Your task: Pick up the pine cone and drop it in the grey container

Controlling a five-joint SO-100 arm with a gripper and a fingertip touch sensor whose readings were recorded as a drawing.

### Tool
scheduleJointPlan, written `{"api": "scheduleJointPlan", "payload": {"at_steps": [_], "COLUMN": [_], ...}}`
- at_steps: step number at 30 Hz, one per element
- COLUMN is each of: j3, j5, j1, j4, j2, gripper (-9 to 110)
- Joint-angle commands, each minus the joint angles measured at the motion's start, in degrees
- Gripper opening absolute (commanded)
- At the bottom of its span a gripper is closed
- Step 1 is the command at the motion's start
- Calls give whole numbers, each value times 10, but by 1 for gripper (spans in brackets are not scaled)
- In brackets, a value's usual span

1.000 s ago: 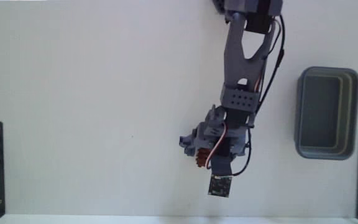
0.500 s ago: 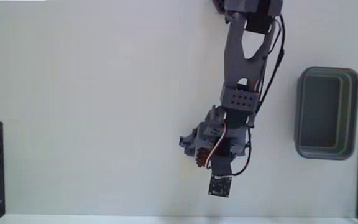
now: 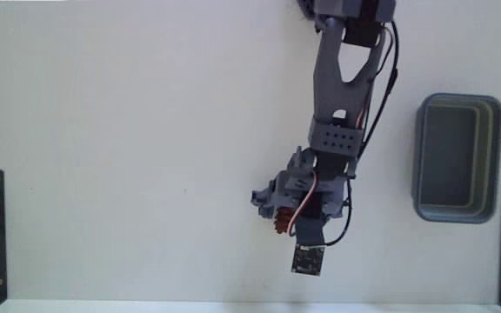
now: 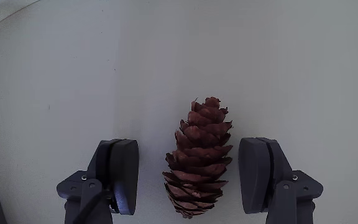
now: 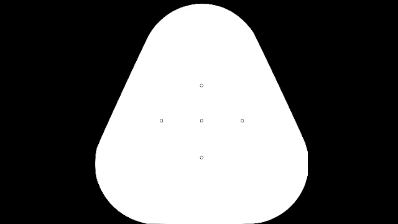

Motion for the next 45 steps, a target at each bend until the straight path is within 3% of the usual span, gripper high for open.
{"api": "scheduleJointPlan", "payload": {"at_steps": [1,45], "j3": [-1,-1], "j5": [3,3], "j1": [9,9], "j4": [-3,-3], "j2": [19,19], "gripper": [97,85]}}
